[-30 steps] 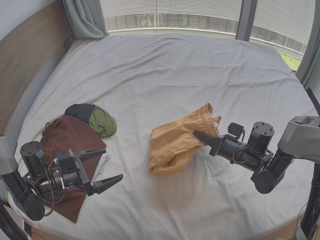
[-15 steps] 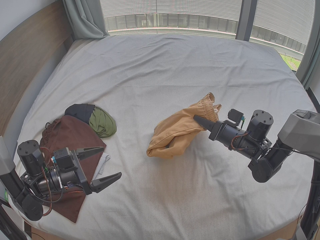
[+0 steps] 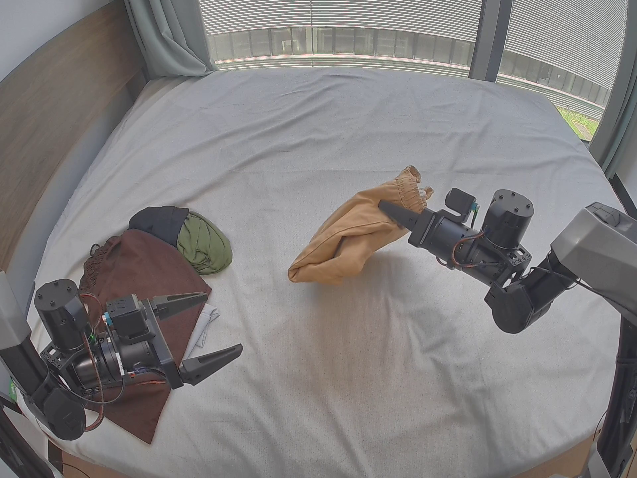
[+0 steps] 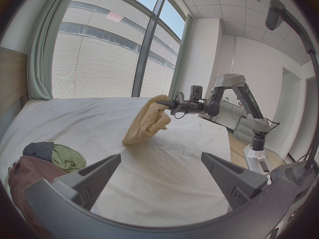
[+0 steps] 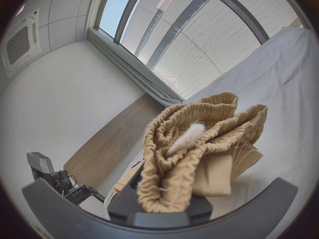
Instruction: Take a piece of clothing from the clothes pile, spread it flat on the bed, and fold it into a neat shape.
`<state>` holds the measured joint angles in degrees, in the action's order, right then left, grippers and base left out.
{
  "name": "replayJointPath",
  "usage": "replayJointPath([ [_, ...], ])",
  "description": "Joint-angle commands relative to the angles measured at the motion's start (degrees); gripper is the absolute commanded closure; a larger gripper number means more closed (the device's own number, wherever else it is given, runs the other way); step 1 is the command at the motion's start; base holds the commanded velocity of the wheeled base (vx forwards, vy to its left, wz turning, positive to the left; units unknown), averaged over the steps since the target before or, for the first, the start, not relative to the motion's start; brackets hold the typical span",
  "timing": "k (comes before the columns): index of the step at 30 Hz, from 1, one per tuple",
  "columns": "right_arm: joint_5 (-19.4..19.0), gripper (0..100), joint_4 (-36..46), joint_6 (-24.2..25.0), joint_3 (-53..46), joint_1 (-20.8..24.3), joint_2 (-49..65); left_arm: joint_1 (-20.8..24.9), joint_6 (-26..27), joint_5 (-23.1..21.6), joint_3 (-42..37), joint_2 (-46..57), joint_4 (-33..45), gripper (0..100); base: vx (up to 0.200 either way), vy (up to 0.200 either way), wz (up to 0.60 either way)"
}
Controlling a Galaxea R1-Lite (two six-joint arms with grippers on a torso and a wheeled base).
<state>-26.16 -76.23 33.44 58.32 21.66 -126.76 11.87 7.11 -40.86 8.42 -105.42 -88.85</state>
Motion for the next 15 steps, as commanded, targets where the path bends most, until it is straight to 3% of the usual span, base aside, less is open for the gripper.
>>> replayJointPath([
  [1,-0.03,100,2.22,0.40,4.87,-0.48,-0.95,-0.01,0.01,0.08,0.01,-0.13,-0.01,0,0.000,0.000,0.00],
  [15,0.06,100,12.16,0.40,19.73,-1.71,-5.25,-0.10,0.01,-0.01,-0.07,-0.04,-0.01,0,0.000,0.000,0.00],
])
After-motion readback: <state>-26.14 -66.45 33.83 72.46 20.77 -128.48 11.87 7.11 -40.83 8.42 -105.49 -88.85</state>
